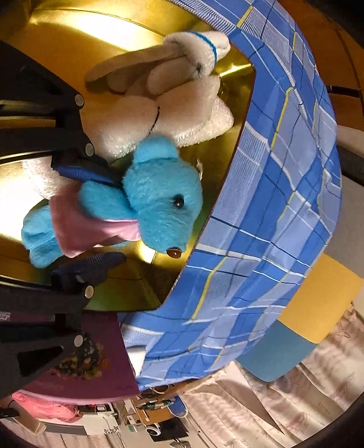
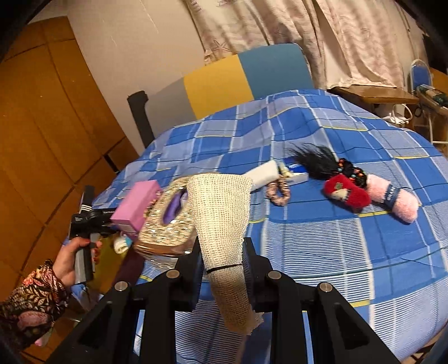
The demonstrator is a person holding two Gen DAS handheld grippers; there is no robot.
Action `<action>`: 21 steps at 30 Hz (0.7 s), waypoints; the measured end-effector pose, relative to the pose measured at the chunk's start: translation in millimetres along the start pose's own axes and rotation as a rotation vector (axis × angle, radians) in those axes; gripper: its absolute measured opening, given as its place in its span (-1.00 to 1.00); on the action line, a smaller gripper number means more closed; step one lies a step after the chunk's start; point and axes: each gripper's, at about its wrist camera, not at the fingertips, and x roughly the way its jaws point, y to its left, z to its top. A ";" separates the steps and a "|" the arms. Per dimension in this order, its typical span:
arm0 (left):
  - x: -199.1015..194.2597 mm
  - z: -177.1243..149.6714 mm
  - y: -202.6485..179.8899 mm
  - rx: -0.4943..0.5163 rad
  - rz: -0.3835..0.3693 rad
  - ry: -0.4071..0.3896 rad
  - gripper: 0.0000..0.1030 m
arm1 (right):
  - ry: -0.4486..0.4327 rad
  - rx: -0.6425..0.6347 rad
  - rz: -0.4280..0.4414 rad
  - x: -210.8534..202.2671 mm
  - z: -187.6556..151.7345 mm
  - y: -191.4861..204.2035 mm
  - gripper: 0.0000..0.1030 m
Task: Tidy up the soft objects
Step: 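Carry the blue teddy bear and tan mesh roll over the gold tray, then lower both items into the tray beside the socks and open both tools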
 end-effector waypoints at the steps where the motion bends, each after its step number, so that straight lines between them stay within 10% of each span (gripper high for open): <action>1: -5.4 -1.1 1.0 -0.002 -0.014 -0.011 -0.09 | 0.001 -0.002 0.003 1.5 -0.1 2.7 -0.49; 21: -79.3 -53.7 4.8 0.100 0.027 -0.143 -0.09 | 0.039 -0.045 0.081 14.6 -7.9 58.0 -0.49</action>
